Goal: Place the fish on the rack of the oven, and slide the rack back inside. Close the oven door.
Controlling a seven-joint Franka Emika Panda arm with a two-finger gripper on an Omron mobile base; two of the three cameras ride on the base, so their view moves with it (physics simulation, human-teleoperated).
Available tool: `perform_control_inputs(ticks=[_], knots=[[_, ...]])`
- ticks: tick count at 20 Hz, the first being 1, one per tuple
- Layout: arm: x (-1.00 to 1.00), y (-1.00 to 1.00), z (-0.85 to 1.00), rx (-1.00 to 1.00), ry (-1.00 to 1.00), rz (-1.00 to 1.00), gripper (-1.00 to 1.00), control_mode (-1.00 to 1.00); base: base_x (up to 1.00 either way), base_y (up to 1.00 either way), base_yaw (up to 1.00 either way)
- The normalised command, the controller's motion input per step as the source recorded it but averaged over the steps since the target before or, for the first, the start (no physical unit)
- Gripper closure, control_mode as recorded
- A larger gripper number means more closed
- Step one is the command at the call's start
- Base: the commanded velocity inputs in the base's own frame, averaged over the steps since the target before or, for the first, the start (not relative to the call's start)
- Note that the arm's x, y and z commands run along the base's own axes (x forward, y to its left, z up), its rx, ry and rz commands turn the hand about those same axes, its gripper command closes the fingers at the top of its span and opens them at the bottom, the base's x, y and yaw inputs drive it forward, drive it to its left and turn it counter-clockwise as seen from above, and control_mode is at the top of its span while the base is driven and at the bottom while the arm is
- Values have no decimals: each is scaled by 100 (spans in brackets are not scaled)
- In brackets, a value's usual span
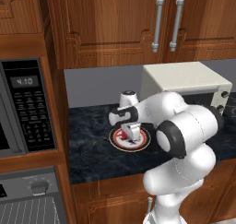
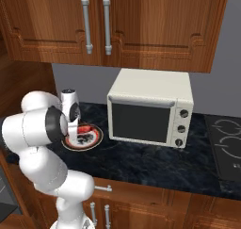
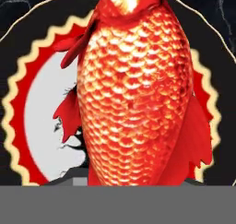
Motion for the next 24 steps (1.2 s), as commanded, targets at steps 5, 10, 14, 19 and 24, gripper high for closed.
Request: perform_control_inputs(ticks=[5, 10, 14, 19, 24], knots=[[-81, -2, 82, 1, -19, 5, 100, -100, 0, 0, 0], [-98, -34, 76, 10, -18, 16, 100, -100, 0, 0, 0], [-86, -60, 80, 15, -19, 7, 100, -100, 0, 0, 0], [-68, -41, 54, 8, -12, 3, 100, -100, 0, 0, 0], [-57, -35, 29, 2, -9, 1, 100, -100, 0, 0, 0]])
